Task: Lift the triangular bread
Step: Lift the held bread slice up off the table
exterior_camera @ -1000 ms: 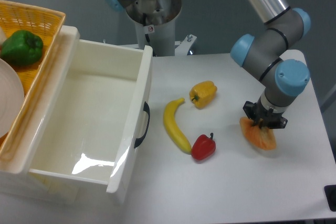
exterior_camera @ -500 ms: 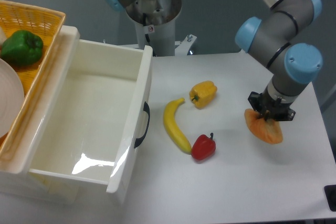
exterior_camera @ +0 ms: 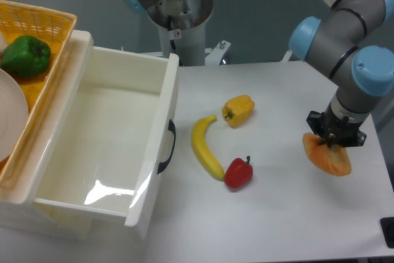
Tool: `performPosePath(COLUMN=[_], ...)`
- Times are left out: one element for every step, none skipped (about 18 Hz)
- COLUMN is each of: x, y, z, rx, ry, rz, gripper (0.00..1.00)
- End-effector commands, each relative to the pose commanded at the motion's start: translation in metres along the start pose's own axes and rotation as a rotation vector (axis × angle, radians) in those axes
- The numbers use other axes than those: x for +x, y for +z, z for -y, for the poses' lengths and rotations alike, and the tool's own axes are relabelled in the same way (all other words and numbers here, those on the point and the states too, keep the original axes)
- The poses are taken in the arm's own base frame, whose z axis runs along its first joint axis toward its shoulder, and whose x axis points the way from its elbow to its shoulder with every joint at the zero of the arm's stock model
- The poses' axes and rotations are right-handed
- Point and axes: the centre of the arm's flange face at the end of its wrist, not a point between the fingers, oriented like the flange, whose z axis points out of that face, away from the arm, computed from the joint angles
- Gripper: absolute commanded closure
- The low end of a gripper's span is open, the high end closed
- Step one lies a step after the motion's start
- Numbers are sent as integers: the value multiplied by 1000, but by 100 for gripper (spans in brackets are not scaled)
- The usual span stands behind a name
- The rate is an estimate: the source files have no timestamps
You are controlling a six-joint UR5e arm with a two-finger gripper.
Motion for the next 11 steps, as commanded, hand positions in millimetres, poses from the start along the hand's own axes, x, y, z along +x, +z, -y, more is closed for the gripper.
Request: performPosePath(x=[-1, -1, 0, -1, -1, -2, -1, -1, -1, -1, -1], y=[0, 2, 4, 3, 2, 2, 2, 1, 1, 1, 0], z=[0, 0, 2, 2, 2, 3, 4, 4, 4, 4, 4], rx=[-23, -42, -46, -46, -45, -45, -45, -40, -38, -36, -36], ry=[3, 6, 9, 9, 9, 9, 11, 11, 11, 12, 12], rz=[7, 10, 7, 8, 10, 10, 11, 11, 12, 12, 13], gripper=[86, 85, 85, 84, 83, 83, 83, 83, 83, 83, 82])
